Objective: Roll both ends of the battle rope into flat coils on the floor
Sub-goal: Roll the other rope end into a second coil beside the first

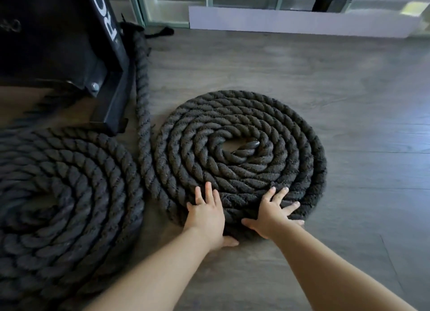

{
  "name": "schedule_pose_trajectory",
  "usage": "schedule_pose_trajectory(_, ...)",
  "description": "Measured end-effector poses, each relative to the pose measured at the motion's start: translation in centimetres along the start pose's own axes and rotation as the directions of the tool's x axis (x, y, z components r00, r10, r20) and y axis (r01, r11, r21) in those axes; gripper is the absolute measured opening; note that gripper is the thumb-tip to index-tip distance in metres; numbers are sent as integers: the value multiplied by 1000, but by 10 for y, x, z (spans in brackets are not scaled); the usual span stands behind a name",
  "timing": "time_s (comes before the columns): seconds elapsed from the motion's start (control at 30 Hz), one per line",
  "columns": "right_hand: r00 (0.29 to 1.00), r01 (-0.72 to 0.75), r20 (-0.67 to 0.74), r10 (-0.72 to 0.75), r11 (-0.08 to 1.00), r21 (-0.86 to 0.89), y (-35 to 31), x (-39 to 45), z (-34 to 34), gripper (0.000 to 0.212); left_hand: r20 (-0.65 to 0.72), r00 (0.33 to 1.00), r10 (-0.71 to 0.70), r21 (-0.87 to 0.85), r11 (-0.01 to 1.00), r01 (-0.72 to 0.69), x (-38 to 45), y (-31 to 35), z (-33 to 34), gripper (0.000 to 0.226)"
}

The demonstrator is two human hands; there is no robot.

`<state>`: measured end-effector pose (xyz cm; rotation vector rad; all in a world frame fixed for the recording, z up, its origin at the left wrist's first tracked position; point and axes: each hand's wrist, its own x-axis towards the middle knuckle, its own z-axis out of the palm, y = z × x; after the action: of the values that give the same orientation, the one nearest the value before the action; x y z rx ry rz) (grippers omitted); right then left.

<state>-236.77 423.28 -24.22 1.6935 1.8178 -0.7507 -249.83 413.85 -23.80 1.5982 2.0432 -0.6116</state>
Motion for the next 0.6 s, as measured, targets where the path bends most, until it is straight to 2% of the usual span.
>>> schedule_pose_trajectory(0.13, 999, 31, 16, -30, 995, -94, -3, 14, -16, 129, -88, 987, 137, 143, 982, -123, 10, -40, -22, 139)
schedule_pose_trajectory(0.23, 998, 56, 39, -51, 988, -143, -5, 25, -26, 129, -95, 991, 98, 208, 975, -77, 20, -85, -26, 152)
schedule_pose_trajectory(0.33, 996, 84, 40, -77, 979, -187, -6, 39, -38, 127, -45, 998, 33, 142, 990, -27, 29, -95, -18, 155)
schedule_pose_trajectory(0.6, 978, 203, 17, -209, 922, -328, -15, 80, -78, 125, -101, 990, -98, -11, 995, 97, 48, -75, -17, 155)
